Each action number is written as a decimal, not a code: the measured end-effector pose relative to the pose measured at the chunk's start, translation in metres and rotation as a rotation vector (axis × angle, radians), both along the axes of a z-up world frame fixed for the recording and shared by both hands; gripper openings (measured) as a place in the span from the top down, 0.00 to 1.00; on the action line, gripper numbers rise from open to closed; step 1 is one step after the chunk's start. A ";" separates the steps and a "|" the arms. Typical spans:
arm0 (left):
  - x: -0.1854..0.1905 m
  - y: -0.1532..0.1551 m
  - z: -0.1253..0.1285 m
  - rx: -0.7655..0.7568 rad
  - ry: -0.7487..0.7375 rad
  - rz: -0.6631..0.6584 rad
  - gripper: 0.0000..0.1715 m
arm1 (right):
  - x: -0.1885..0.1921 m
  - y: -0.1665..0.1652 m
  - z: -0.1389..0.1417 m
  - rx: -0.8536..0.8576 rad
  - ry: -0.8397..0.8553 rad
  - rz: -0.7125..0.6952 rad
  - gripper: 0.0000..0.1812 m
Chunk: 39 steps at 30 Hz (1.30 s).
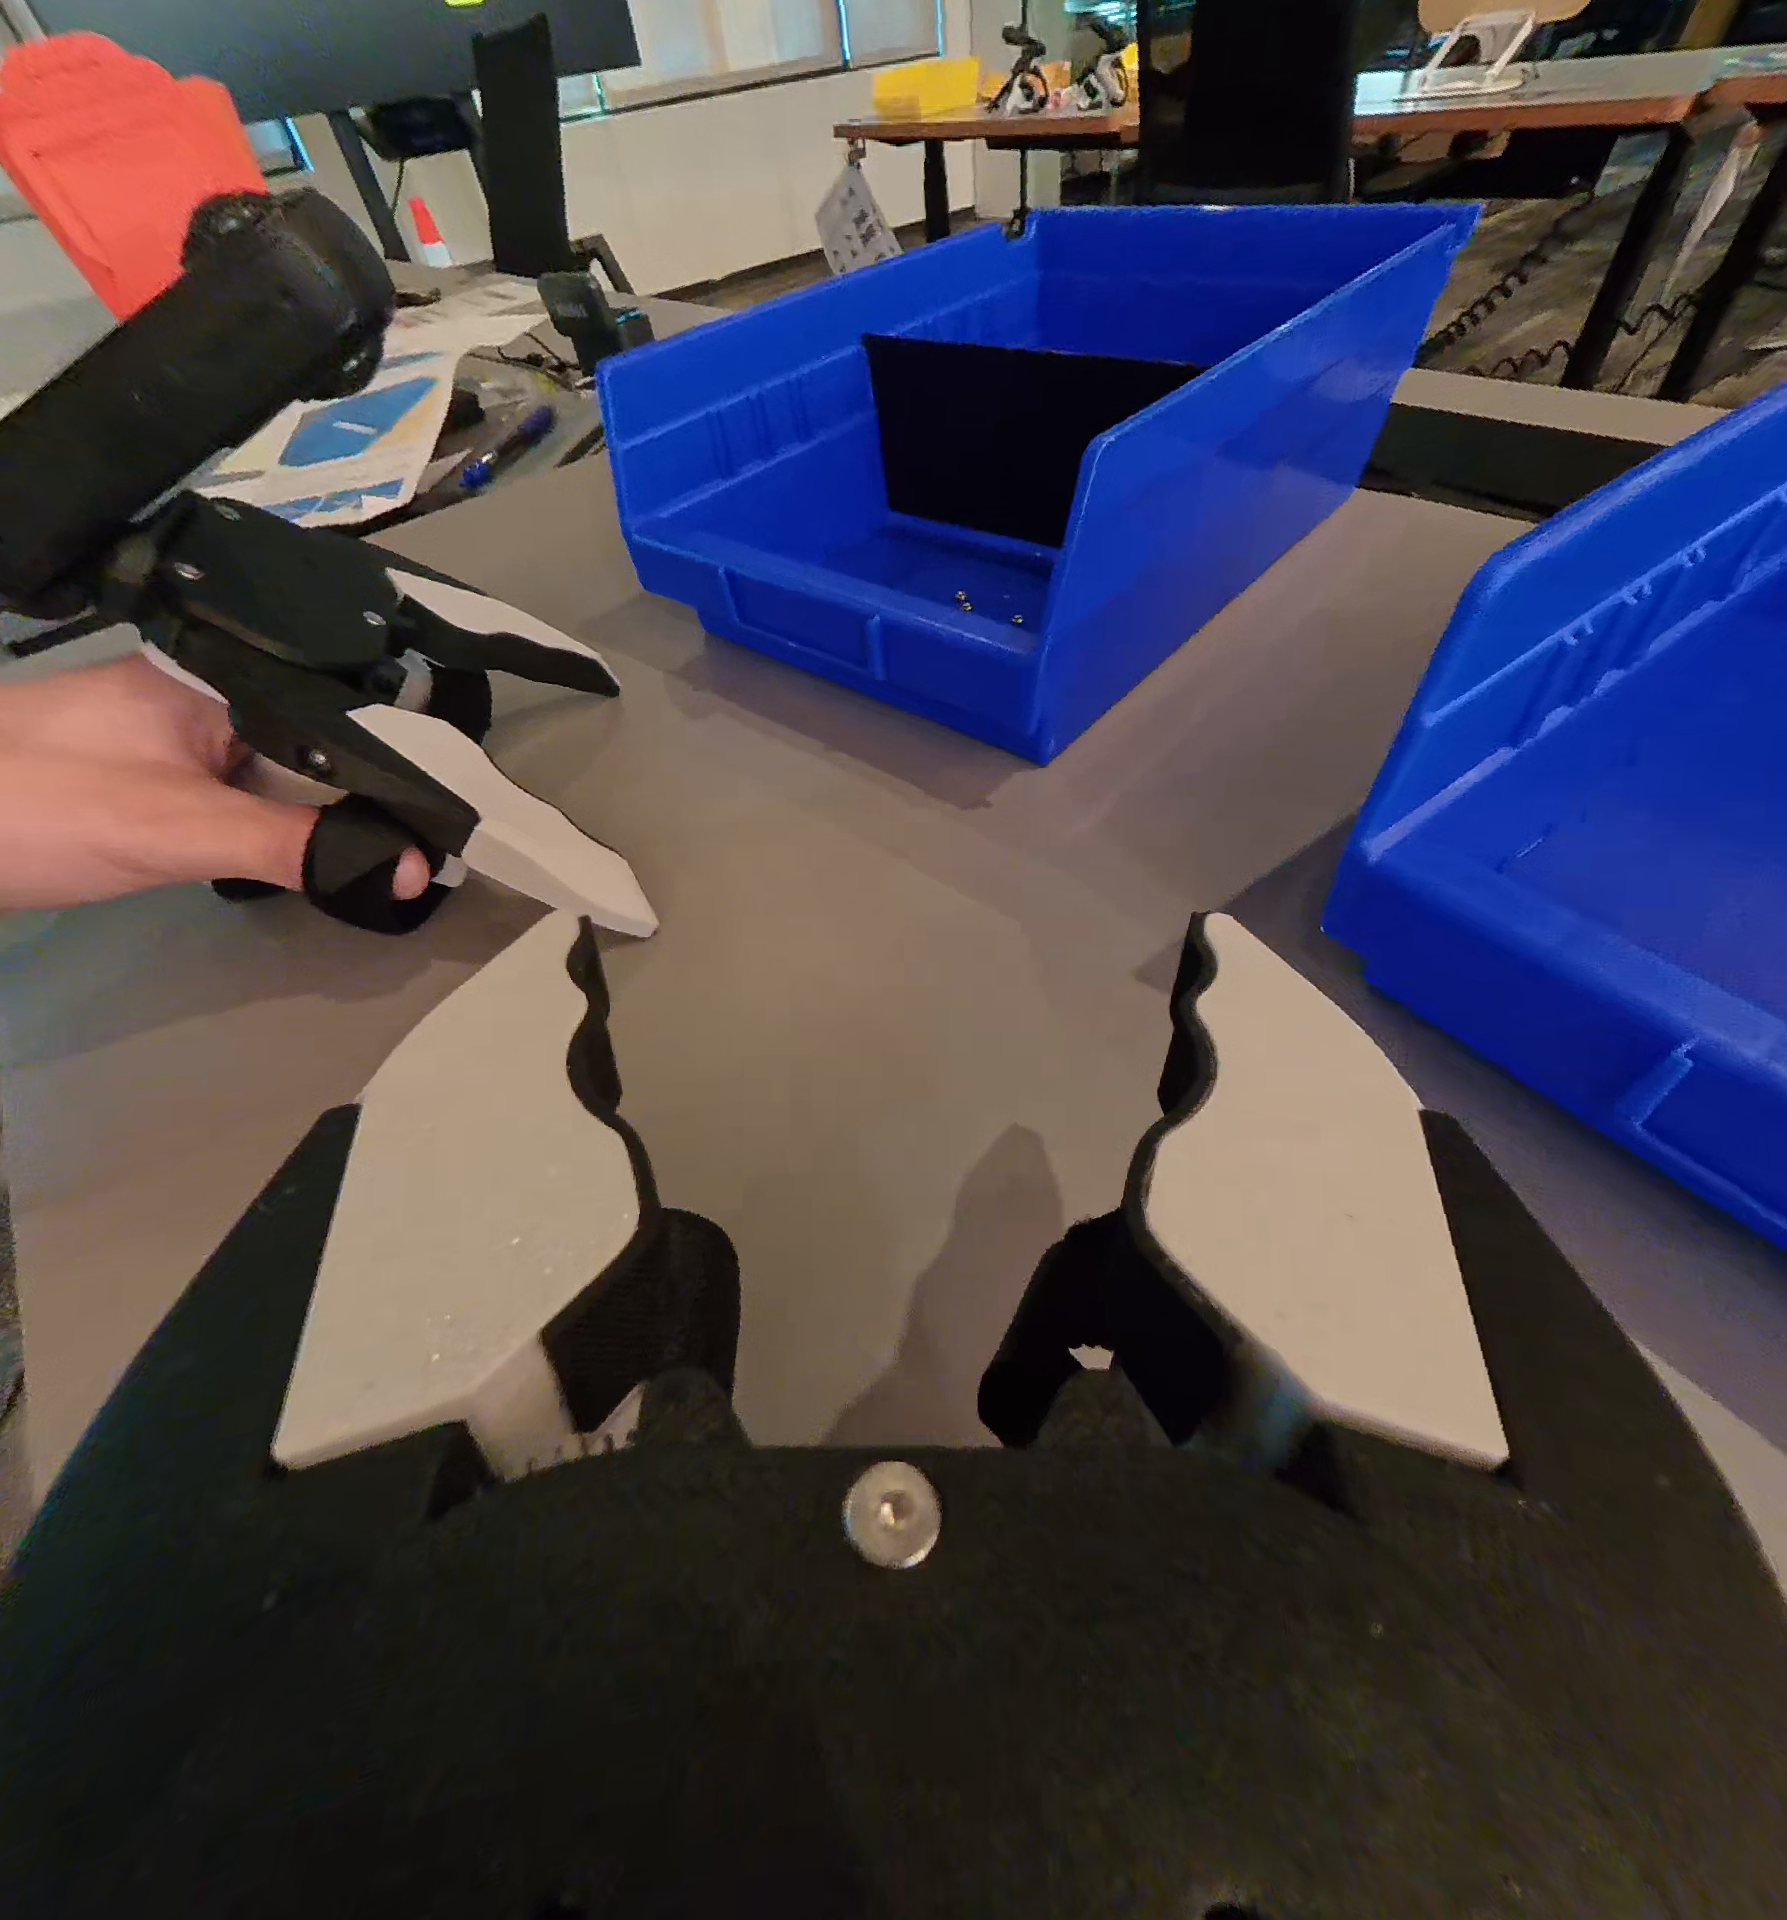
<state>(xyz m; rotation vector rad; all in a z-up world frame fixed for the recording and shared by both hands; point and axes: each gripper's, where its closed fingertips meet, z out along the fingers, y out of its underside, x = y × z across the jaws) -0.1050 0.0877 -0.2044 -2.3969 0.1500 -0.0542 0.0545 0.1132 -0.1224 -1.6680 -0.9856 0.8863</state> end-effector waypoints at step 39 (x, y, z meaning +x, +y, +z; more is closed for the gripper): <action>0.014 -0.006 0.141 0.271 0.242 -0.317 0.40 | -0.004 -0.038 0.067 0.108 -0.040 0.058 0.48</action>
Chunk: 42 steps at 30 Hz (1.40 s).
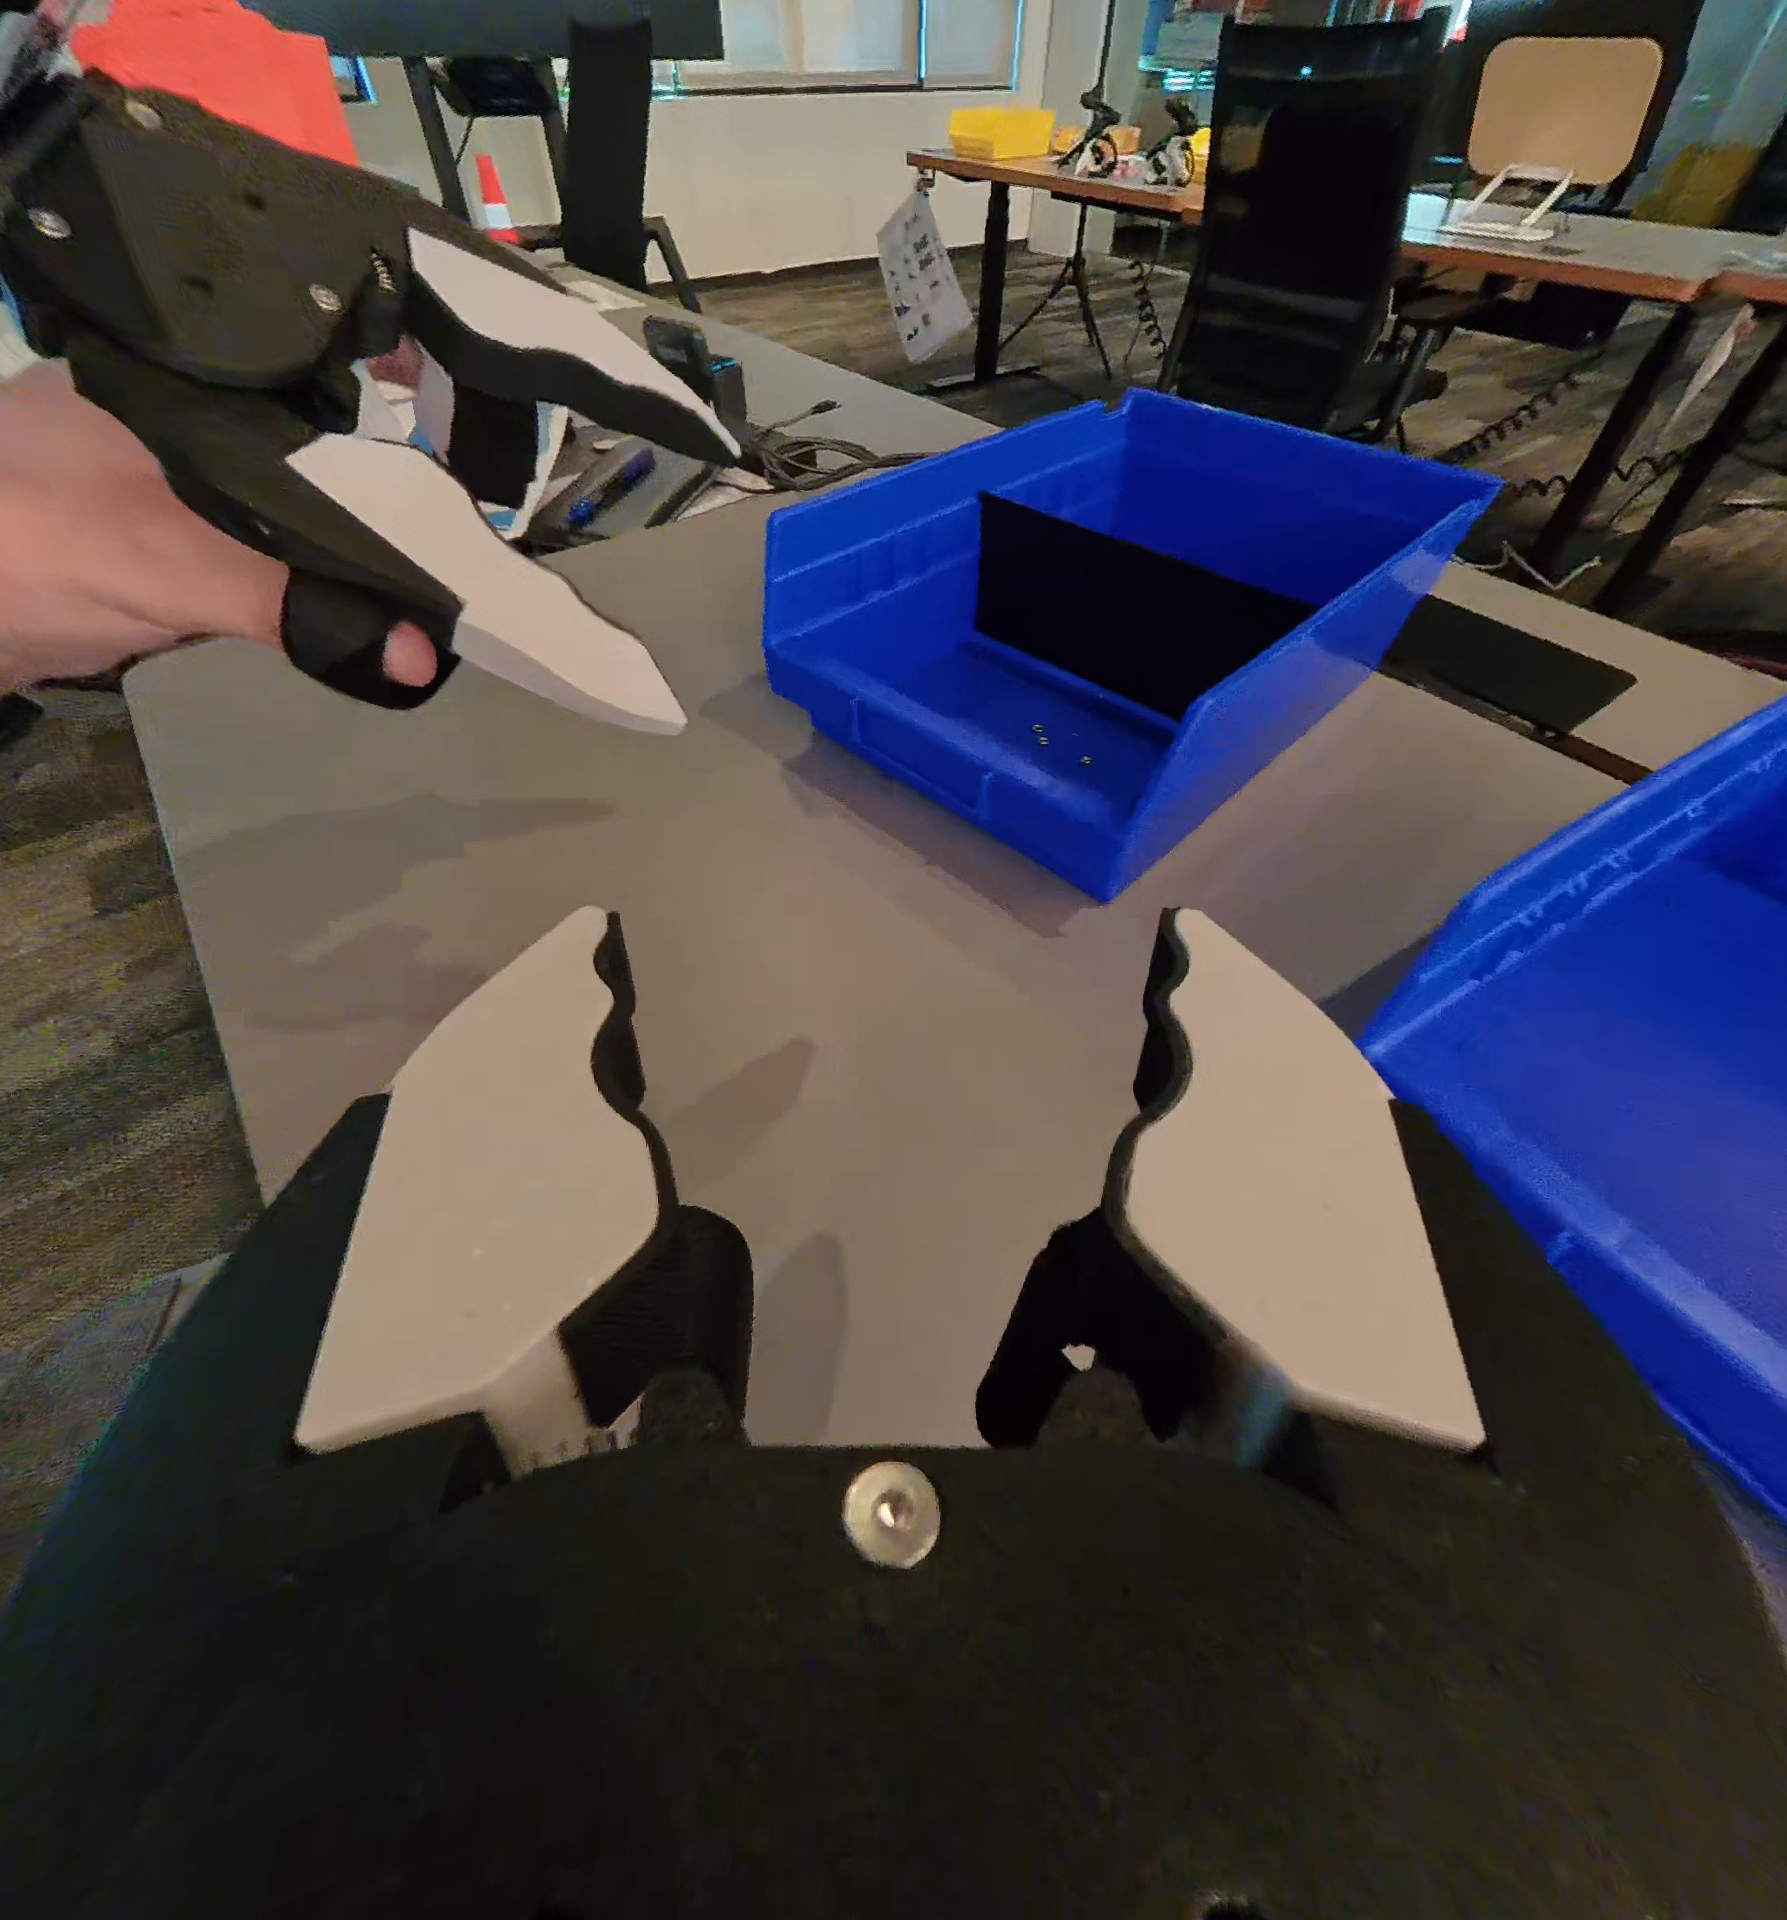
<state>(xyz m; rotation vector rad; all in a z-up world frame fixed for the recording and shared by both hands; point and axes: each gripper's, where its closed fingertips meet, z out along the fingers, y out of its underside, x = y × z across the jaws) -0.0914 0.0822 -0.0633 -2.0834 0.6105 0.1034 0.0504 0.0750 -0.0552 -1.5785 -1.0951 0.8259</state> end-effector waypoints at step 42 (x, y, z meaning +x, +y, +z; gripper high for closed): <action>-0.112 0.232 0.007 -0.466 0.036 0.281 0.55 | -0.006 0.061 -0.067 -0.067 -0.098 -0.195 0.73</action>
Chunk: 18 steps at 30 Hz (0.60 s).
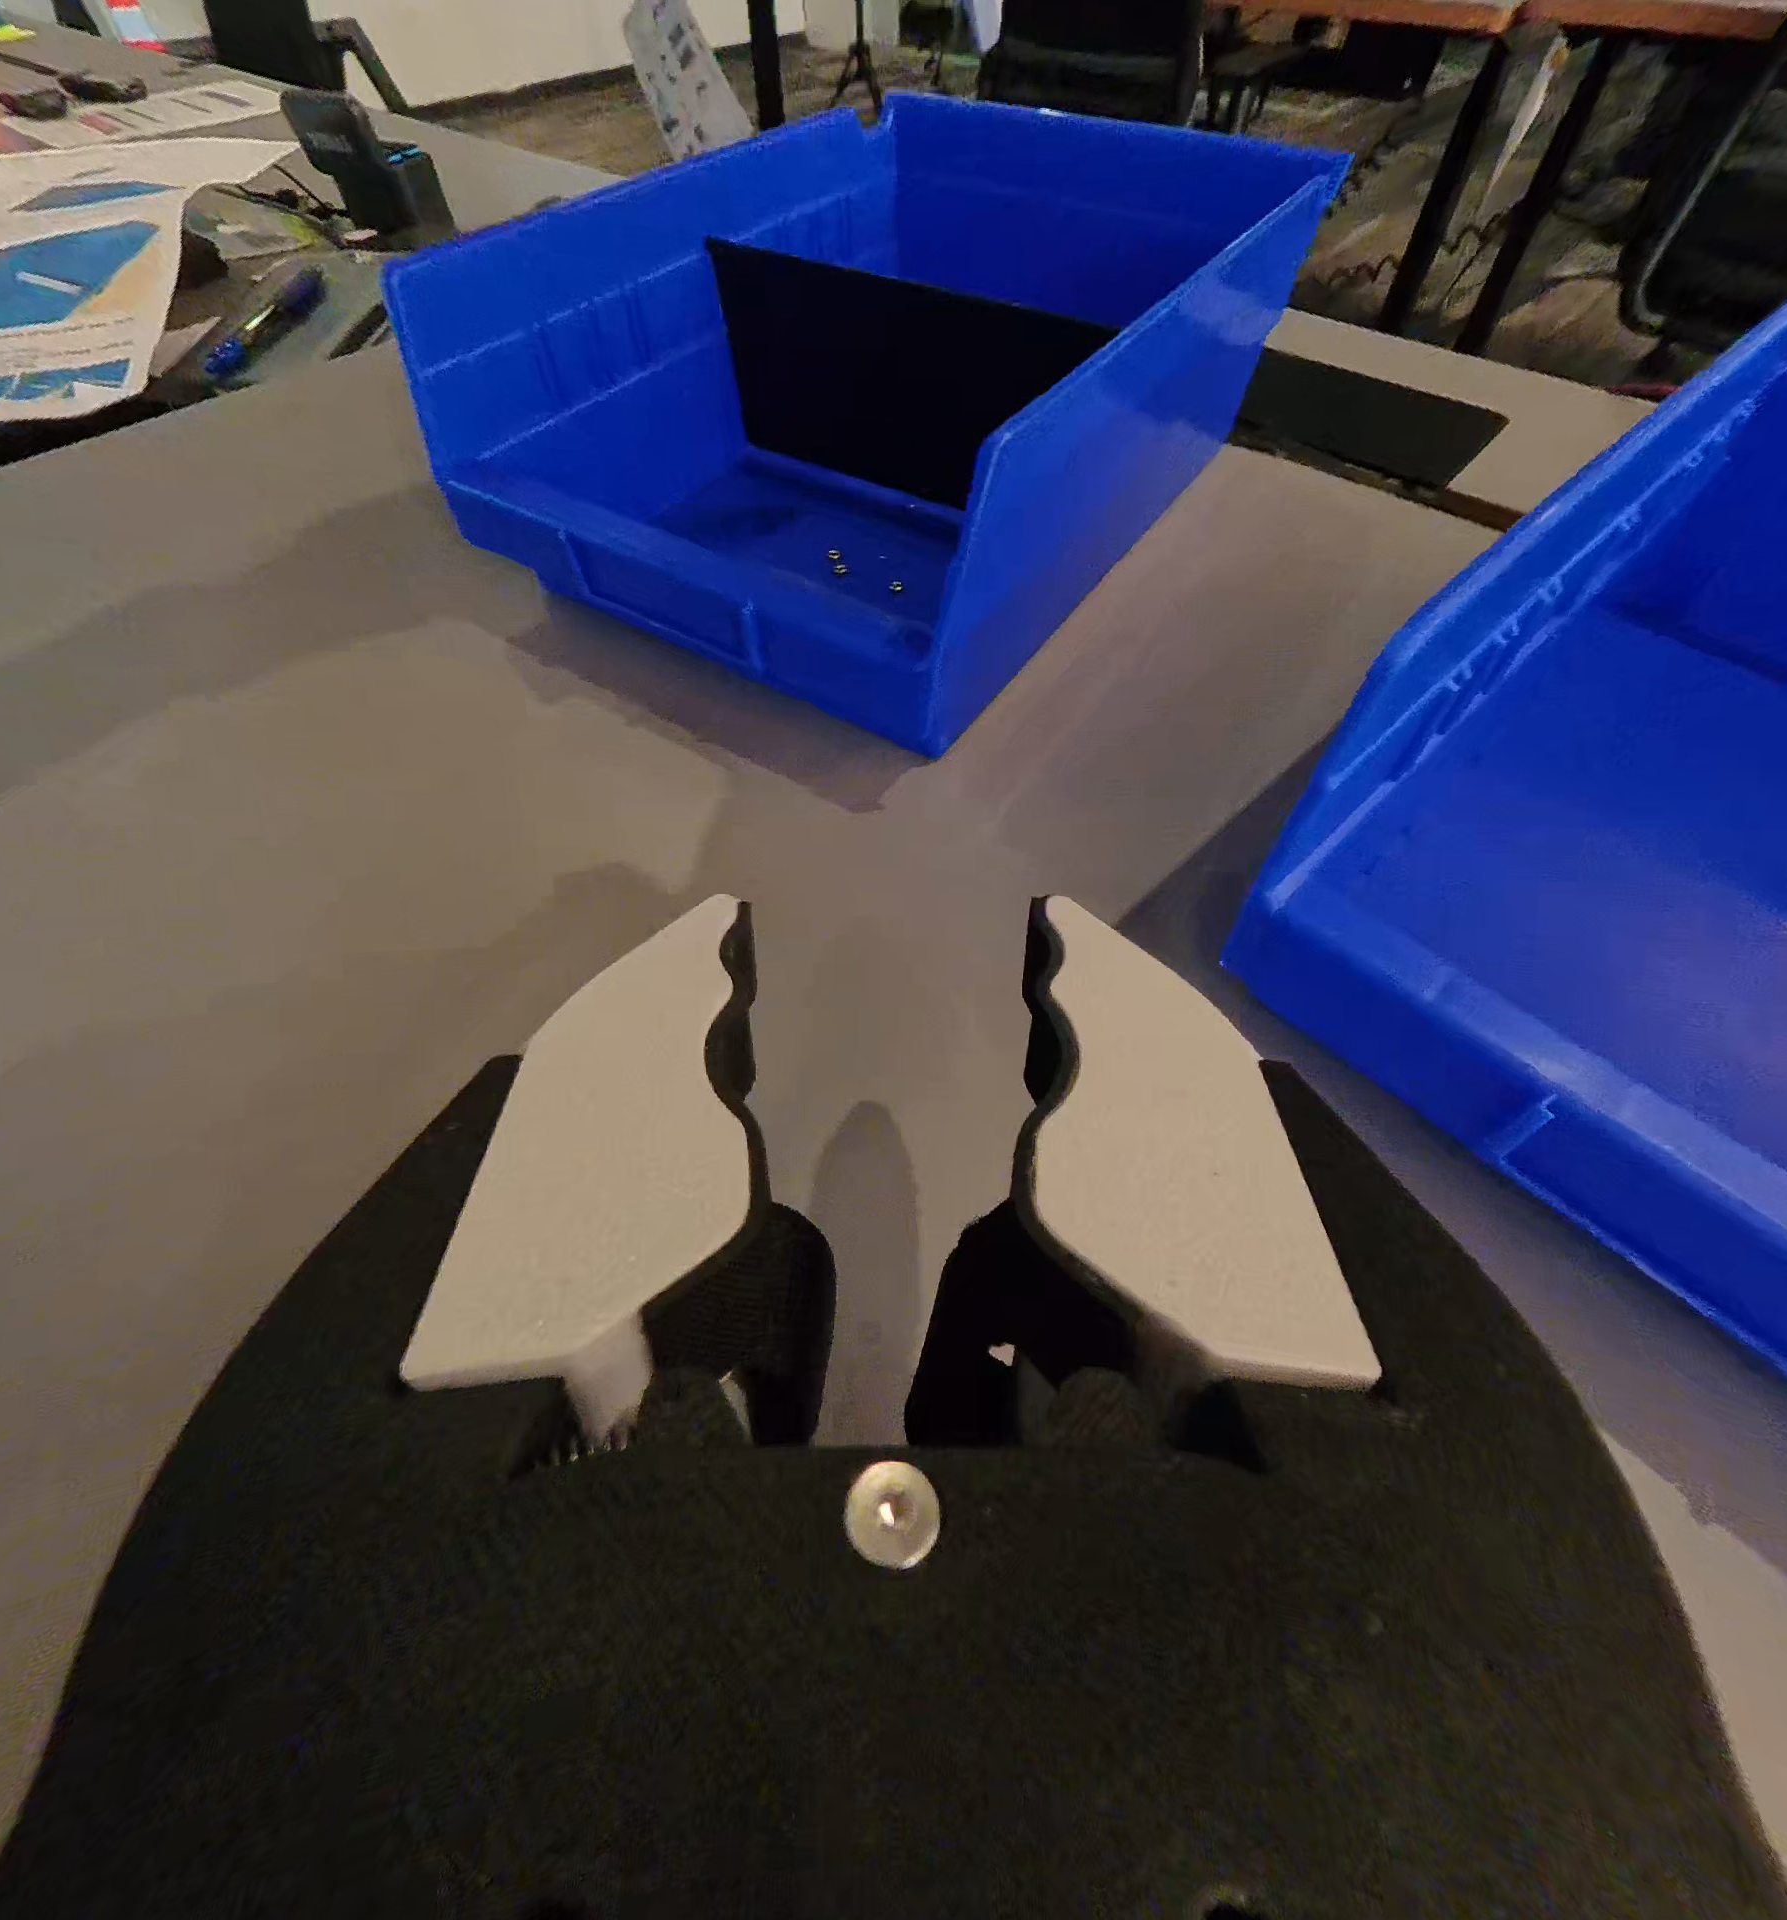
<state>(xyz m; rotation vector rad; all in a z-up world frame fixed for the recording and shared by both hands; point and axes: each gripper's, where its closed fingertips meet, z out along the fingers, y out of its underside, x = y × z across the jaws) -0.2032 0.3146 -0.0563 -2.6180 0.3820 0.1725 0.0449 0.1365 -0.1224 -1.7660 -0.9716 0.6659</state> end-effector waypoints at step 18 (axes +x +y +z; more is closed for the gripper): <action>-0.009 0.043 -0.084 -0.314 0.202 -0.445 0.64 | -0.017 0.035 0.002 0.146 0.056 -0.022 0.71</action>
